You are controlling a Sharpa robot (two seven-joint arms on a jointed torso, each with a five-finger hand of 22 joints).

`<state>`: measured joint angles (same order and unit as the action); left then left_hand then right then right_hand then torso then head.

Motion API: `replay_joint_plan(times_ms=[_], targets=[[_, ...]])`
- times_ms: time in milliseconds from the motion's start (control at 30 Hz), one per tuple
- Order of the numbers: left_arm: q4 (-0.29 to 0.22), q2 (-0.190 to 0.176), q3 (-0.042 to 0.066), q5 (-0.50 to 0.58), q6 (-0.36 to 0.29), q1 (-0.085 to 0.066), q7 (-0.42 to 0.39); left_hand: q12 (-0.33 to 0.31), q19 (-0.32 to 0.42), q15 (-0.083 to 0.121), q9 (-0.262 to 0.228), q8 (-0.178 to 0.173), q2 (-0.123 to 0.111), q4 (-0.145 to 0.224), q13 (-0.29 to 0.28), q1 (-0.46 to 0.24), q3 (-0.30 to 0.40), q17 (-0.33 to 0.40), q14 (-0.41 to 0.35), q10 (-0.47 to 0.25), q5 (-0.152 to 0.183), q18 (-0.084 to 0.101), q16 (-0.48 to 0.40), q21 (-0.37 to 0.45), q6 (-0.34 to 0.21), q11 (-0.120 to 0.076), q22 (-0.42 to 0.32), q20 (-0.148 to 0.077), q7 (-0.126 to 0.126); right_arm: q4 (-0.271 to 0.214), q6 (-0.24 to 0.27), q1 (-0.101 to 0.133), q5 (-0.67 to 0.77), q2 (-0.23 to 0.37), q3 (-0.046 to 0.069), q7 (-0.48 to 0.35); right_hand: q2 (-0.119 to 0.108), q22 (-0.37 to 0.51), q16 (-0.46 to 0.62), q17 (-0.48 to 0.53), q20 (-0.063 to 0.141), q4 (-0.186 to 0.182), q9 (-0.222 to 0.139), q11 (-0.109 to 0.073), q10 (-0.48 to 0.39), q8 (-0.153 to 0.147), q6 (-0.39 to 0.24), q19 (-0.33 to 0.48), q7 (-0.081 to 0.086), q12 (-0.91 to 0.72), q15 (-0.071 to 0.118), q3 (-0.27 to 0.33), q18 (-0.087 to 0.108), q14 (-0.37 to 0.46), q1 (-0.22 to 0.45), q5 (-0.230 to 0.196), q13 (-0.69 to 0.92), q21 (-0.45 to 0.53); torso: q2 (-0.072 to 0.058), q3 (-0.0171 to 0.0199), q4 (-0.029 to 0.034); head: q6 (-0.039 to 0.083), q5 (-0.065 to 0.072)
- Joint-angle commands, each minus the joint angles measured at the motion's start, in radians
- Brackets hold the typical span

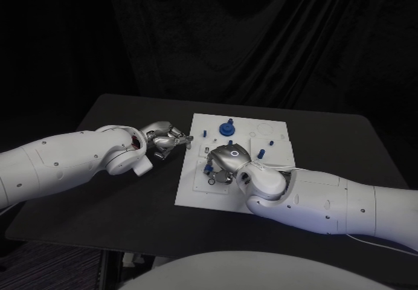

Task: Assemble the parts on the task board

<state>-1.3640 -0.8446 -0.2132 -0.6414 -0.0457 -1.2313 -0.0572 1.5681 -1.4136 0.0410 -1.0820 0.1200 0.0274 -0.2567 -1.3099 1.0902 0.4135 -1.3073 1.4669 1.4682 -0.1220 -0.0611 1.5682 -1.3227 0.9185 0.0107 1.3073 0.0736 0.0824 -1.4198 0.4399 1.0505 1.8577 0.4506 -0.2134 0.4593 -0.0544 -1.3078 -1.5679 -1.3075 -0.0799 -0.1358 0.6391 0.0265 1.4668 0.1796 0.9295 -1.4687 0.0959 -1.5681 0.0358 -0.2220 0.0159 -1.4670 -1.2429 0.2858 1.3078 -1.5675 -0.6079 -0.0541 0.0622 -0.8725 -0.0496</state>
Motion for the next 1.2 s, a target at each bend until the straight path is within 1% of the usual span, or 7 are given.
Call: replay_joint_plan(times_ms=[33,433,600,700,800,967,1200], targets=[[0.001,0.003,0.001,0.008,0.01,0.004,-0.015,0.003,0.007,-0.001,0.003,0.008,-0.003,0.003,-0.261,0.017,0.009,-0.263,0.104,0.103,-0.013,-0.007,0.003,0.006,0.003,0.0,0.141,-0.002,-0.001,-0.002,0.002,-0.005,-0.009,0.009,-0.002,-0.029,0.01,-0.263,-0.003,-0.263,0.013,0.034,0.003,-0.014,0.104,0.003,0.036,-0.102,-0.012,-0.003,0.012,-0.018,-0.016,-0.104,-0.032,-0.001,0.263,-0.003,0.0,-0.0013,-0.0002,0.0,-0.003],[0.003,0.003,0.001,0.008,0.025,0.008,-0.03,0.003,0.019,-0.007,0.049,-0.001,-0.018,0.032,-0.261,0.058,0.032,-0.263,0.104,0.103,-0.047,-0.01,0.003,0.026,-0.031,0.007,0.137,0.001,0.01,-0.009,0.051,-0.005,-0.035,0.051,-0.002,-0.081,0.008,-0.263,-0.003,-0.263,0.02,0.074,-0.003,-0.018,0.104,-0.012,0.048,-0.102,-0.014,-0.003,0.017,-0.055,-0.016,-0.104,-0.048,0.0,0.263,-0.003,0.001,-0.0007,-0.0005,0.0,-0.013],[0.002,0.008,0.001,0.008,0.038,0.01,-0.058,0.003,0.024,-0.011,0.087,-0.008,-0.024,0.052,-0.261,0.08,0.04,-0.263,0.104,0.103,-0.048,-0.012,0.003,0.035,-0.036,0.012,0.136,0.005,0.015,-0.045,0.12,0.004,-0.041,0.093,-0.002,-0.12,0.008,-0.263,-0.003,-0.263,0.02,0.077,-0.003,-0.018,0.104,-0.011,0.053,-0.102,-0.015,-0.003,0.017,-0.058,-0.016,-0.104,-0.047,0.0,0.263,-0.003,0.0,0.0004,-0.0011,0.0,-0.017],[-0.005,0.01,0.001,0.008,0.049,0.012,-0.084,0.003,0.029,-0.016,0.115,-0.008,-0.024,0.063,-0.261,0.092,0.025,-0.263,0.104,0.103,-0.095,-0.013,0.003,0.044,-0.041,0.017,0.136,0.01,0.021,-0.088,0.19,0.026,-0.042,0.134,-0.002,-0.148,0.008,-0.263,-0.003,-0.263,0.021,0.078,-0.002,-0.019,0.104,-0.01,0.059,-0.102,-0.016,-0.003,0.017,-0.06,-0.016,-0.104,-0.046,-0.001,0.263,-0.003,0.0,0.0012,-0.0036,0.0,-0.016],[-0.01,0.013,0.001,0.008,0.057,0.013,-0.099,0.003,0.034,-0.018,0.126,-0.01,-0.025,0.065,-0.261,0.094,0.01,-0.263,0.104,0.103,-0.103,-0.015,0.003,0.053,-0.05,0.02,0.133,0.012,0.025,-0.123,0.244,0.045,-0.043,0.167,-0.002,-0.17,0.007,-0.263,-0.003,-0.263,0.022,0.082,0.0,-0.021,0.104,-0.007,0.068,-0.102,-0.019,-0.003,0.019,-0.063,-0.016,-0.104,-0.045,-0.001,0.263,-0.003,-0.001,0.0022,-0.0038,0.0,-0.016],[-0.015,0.028,0.001,0.008,0.09,0.015,-0.124,-0.008,0.044,-0.028,0.154,-0.013,-0.012,0.028,-0.255,0.069,-0.042,-0.263,0.104,0.094,-0.078,-0.017,0.003,0.069,-0.071,0.03,0.131,0.02,0.036,-0.178,0.327,0.071,-0.043,0.22,-0.002,-0.206,0.004,-0.263,-0.003,-0.263,0.023,0.085,0.004,-0.024,0.104,-0.004,0.079,-0.102,-0.023,-0.003,0.021,-0.067,-0.016,-0.104,-0.042,-0.001,0.263,-0.003,-0.001,0.003,-0.0015,0.0,-0.008],[-0.016,0.065,0.001,0.008,0.135,0.018,-0.146,-0.022,0.055,-0.039,0.207,-0.023,-0.012,-0.007,-0.246,0.073,-0.126,-0.263,0.104,0.08,-0.074,-0.021,0.003,0.087,-0.103,0.042,0.13,0.031,0.049,-0.201,0.366,0.081,-0.043,0.247,-0.002,-0.226,0.002,-0.263,-0.003,-0.263,0.024,0.087,0.006,-0.026,0.104,-0.002,0.086,-0.102,-0.025,-0.003,0.022,-0.068,-0.016,-0.104,-0.041,-0.001,0.263,-0.003,-0.002,0.0031,-0.0083,0.0,-0.013]])
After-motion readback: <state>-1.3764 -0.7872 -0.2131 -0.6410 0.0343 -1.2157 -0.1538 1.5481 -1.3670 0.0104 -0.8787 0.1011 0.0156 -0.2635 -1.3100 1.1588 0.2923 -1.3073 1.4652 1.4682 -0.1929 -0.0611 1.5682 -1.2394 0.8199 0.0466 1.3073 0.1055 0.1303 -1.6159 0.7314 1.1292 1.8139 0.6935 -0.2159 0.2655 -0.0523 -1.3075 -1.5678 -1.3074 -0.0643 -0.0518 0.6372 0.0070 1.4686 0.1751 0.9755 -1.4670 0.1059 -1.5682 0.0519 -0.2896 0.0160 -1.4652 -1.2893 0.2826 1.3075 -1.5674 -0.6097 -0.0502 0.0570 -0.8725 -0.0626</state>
